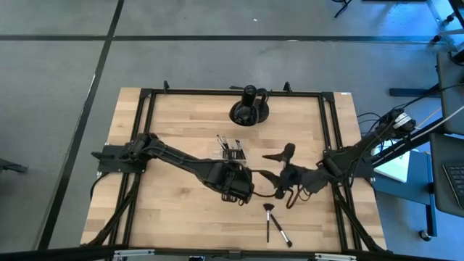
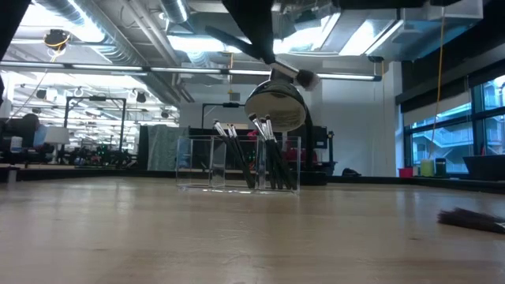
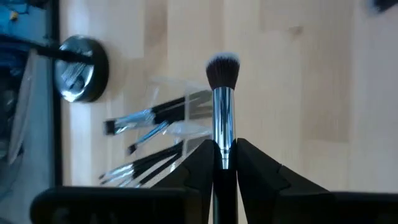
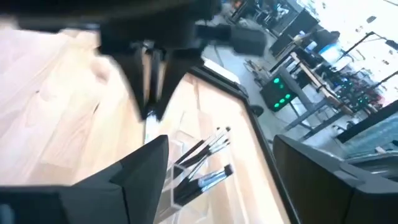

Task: Pick & Place Makeup Supplies
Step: Put the makeup brush into the transparent organizer

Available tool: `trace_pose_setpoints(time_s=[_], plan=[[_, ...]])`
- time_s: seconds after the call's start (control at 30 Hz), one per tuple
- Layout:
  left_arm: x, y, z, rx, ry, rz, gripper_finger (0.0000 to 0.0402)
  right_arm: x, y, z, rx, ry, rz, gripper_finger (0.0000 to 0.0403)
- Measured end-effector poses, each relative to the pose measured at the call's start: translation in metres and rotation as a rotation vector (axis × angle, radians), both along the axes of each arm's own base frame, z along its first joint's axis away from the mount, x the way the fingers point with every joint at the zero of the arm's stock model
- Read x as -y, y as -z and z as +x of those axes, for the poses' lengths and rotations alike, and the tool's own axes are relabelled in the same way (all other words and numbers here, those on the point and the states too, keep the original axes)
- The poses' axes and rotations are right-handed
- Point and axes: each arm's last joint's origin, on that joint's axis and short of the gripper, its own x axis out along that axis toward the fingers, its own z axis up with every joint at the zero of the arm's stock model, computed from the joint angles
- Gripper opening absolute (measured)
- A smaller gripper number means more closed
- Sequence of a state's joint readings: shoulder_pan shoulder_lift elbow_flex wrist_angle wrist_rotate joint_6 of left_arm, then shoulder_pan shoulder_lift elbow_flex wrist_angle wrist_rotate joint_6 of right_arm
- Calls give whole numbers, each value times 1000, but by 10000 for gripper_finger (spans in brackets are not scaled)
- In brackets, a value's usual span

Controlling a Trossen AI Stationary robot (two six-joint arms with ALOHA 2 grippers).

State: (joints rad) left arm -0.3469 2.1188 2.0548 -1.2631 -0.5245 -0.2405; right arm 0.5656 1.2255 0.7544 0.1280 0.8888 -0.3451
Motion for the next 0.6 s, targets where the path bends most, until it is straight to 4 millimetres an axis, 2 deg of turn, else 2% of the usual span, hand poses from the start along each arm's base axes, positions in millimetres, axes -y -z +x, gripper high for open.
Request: trace_pose_setpoints(time_s=[0.23, 0.37, 0.6], plan=[[4, -6, -15, 9, -69, 110, 56, 1, 9, -5, -66, 25, 36, 284], [6, -17, -31, 37, -122, 160, 56, 4, 9, -9, -64, 37, 84, 284], [-2, -38, -73, 166, -215, 156, 56, -2, -3, -7, -15, -167, 182, 284]])
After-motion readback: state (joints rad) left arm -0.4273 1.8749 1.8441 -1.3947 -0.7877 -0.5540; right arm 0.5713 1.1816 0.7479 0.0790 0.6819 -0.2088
